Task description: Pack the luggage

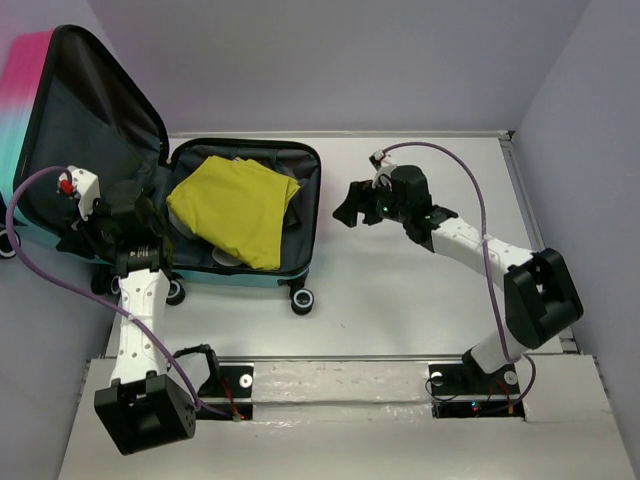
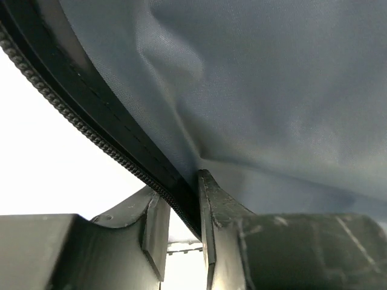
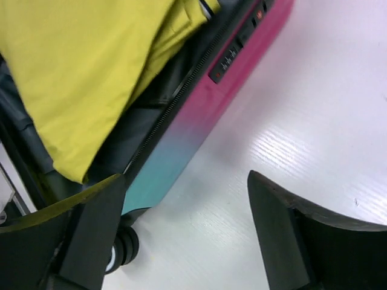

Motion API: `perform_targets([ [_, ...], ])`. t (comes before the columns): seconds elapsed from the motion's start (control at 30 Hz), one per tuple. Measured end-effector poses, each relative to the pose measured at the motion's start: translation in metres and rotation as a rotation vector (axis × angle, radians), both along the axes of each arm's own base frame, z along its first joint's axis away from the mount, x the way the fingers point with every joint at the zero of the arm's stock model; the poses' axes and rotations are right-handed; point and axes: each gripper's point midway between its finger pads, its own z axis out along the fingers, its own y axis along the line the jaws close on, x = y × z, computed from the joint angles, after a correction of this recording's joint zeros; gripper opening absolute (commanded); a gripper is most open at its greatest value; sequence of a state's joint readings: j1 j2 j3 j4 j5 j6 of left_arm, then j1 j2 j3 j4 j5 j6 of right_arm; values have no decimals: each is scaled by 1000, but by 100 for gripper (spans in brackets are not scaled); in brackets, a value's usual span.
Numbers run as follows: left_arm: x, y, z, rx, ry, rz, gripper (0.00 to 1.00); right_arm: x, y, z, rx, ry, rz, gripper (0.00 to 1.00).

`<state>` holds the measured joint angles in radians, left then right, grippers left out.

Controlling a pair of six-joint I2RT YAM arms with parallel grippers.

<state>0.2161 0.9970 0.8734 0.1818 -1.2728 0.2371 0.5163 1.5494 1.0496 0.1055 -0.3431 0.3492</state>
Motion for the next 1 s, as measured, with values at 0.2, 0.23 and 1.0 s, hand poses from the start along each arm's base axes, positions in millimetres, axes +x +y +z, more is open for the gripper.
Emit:
perform_targets([
  [0.2,7,-4,3,5,-7,-28,6,12,1,-55,-41,147,-53,89],
  [0.23,8,-5,4,6,-7,-33,6,15,3,-60,-42,165,-55,88],
  [1.0,37,-126,3,21,-33,-515,6,33,73,-64,271,344,13,24],
])
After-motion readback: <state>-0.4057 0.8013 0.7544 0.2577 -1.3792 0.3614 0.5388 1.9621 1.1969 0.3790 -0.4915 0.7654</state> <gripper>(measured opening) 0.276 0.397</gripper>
